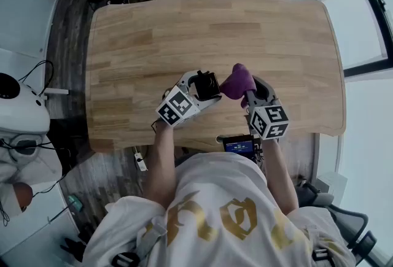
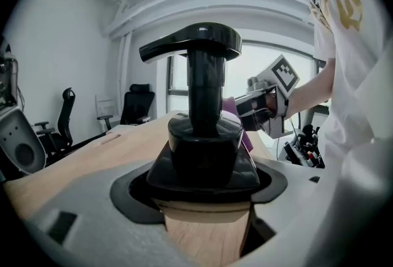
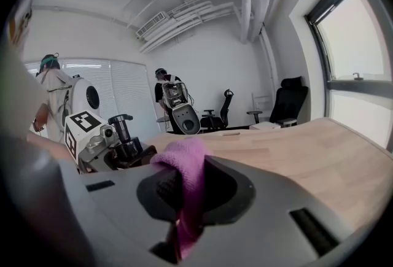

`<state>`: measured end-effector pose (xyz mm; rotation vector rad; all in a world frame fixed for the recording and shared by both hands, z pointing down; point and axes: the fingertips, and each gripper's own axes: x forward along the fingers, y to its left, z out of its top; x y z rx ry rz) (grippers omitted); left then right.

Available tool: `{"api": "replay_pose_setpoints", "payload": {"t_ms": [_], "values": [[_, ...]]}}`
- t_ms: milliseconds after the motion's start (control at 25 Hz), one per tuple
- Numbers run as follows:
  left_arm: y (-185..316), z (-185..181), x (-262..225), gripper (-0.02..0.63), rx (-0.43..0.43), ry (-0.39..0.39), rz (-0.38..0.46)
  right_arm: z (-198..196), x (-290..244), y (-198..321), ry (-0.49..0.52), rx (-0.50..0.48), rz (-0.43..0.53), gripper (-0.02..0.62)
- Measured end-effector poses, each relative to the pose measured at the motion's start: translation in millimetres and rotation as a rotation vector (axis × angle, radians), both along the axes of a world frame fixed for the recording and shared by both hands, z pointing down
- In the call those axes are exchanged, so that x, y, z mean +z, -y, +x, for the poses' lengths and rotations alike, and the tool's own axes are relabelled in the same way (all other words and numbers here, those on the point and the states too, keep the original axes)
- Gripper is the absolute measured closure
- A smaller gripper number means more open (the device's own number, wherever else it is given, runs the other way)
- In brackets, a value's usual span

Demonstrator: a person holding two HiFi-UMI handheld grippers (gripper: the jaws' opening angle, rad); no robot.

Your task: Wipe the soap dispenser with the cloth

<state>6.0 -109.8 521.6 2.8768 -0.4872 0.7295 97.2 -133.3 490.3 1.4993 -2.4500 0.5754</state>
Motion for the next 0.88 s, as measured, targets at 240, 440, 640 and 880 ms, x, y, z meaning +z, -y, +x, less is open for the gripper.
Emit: {"api": "replay_pose_setpoints", "payload": {"t_ms": [240, 440, 640, 880], "values": [[-9.0, 0.6, -19.1, 0.249, 0.031, 0.010, 0.029, -13.2, -13.8, -6.6, 0.011, -0.034, 0.029, 0.561], [-12.1, 3.8, -31.0, 0.249, 0.037, 0.002, 0.056, -21.5, -23.8, -16.0, 0.019, -0.055, 0.047, 0.561], [-11.8, 4.5, -36.6, 0.249, 0.032, -0.006, 0.068, -36.5, -27.6, -27.5, 0.045, -0.102, 0.065, 0.561], [-11.8, -0.3, -37.1, 0.249, 0.031, -0.006, 0.047, -56.5, -33.1, -27.9, 0.044, -0.151, 0.079, 0.561]]}}
